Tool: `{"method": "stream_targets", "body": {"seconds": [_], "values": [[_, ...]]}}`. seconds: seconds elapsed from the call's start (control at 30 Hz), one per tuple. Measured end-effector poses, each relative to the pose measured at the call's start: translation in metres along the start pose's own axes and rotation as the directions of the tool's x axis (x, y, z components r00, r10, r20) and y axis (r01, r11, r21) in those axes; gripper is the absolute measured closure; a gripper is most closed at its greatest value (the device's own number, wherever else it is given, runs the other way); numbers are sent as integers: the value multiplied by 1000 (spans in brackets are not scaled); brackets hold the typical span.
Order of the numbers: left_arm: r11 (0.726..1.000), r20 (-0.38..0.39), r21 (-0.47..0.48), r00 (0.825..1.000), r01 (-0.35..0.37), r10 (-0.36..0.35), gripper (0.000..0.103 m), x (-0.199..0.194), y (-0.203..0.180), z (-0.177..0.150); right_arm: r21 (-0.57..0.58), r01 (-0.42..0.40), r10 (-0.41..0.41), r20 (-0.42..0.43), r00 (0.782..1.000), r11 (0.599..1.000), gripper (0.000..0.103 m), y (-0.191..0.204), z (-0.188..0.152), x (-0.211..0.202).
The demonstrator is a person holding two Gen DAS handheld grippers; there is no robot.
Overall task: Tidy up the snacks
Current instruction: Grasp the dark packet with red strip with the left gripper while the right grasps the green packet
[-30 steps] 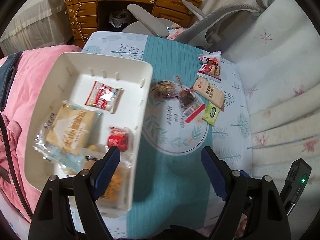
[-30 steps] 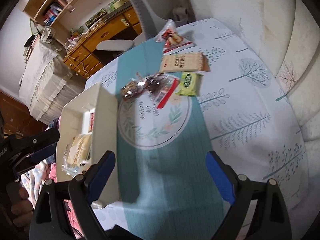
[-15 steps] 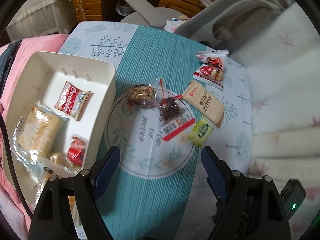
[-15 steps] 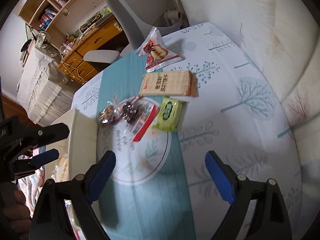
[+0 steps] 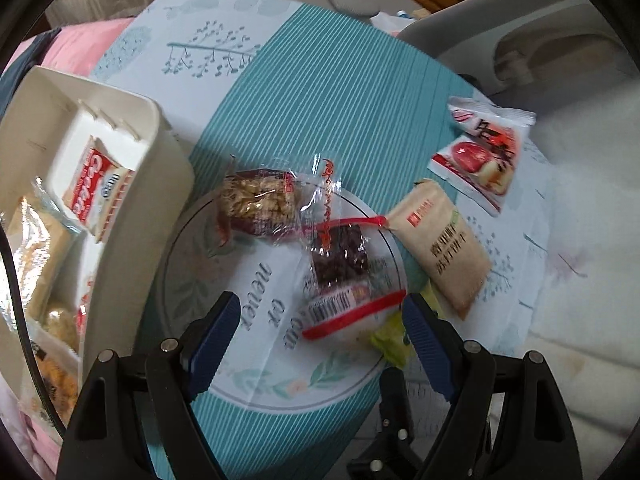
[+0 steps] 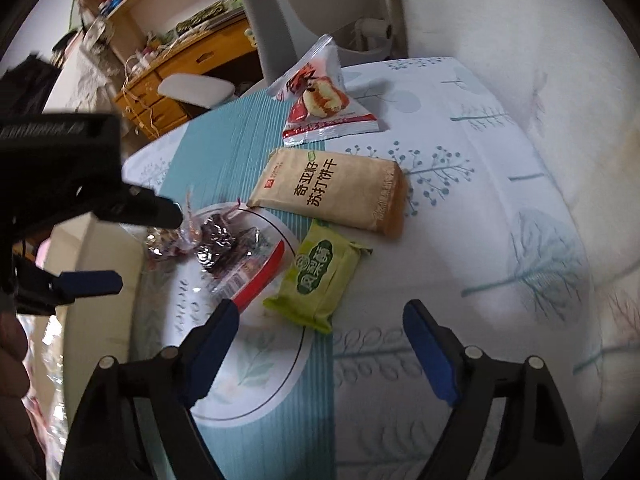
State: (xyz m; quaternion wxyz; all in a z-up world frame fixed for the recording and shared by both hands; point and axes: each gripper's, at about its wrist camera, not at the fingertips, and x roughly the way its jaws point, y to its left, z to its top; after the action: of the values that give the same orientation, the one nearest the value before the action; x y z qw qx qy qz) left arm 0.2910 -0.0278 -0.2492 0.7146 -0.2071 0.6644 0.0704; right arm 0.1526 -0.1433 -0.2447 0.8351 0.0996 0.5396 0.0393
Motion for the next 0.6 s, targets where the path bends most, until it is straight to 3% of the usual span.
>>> {"method": "stream_targets", "body": {"seconds": [0.37,0.6], "values": [[998,-32,-58,999,-26,24,21,41,-5,16,-109,7,-6,7,1000,994,33,5,0,27],[997,-37,-71,999,-28,26,31,52,-4,20,-169,27,-21,33,999,985,36,10,1,31]]}}
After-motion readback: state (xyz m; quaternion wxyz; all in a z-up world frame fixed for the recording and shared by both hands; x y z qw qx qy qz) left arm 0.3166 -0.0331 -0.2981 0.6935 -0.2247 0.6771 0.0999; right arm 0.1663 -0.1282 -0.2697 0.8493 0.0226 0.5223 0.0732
